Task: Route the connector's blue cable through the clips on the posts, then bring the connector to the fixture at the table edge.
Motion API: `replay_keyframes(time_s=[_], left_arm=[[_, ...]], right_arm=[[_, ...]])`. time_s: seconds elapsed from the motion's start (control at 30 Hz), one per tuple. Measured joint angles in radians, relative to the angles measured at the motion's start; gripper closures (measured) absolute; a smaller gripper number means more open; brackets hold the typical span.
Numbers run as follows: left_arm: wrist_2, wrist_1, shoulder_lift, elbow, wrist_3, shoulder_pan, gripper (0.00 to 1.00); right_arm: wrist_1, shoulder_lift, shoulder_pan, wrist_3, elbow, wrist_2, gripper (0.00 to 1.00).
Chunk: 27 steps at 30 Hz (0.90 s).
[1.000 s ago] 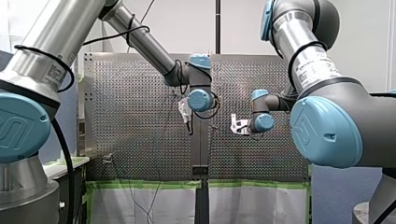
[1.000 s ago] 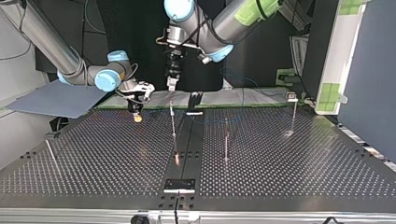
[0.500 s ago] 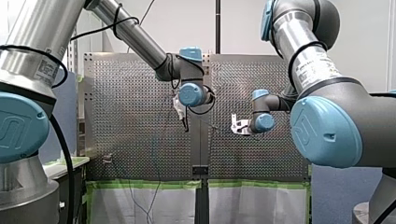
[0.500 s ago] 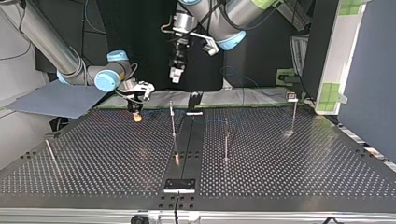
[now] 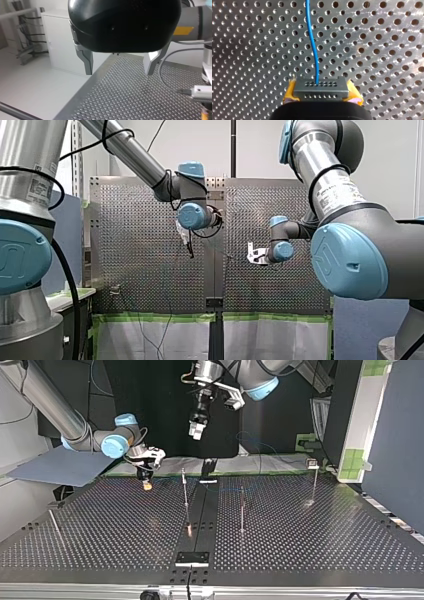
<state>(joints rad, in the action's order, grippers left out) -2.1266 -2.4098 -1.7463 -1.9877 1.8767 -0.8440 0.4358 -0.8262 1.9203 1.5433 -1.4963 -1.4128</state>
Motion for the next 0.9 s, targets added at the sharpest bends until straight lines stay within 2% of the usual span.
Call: replay_keyframes(time_s=[0.27,0.43,0.63,0.77,0.9], left_arm=[[0.018,0.066,0.058,-0.068,0.023,0.0,0.0],[0.02,0.106,0.035,-0.109,0.026,-0.008,0.0],[-0.001,0.162,-0.015,-0.165,0.029,-0.021,0.0],[-0.015,0.199,-0.002,-0.203,0.024,-0.018,0.0],[-0.022,0.207,0.027,-0.236,0.022,-0.008,0.0]], right_arm=[[-0.001,0.0,0.0,0.0,0.0,0.0,1.0],[-0.003,0.0,-0.004,-0.001,0.001,0.0,1.0],[-0.003,0.0,-0.006,-0.001,0.002,0.0,1.0],[-0.006,-0.001,-0.006,-0.001,0.005,-0.002,1.0],[-0.016,-0.002,-0.006,-0.002,0.007,-0.004,1.0]])
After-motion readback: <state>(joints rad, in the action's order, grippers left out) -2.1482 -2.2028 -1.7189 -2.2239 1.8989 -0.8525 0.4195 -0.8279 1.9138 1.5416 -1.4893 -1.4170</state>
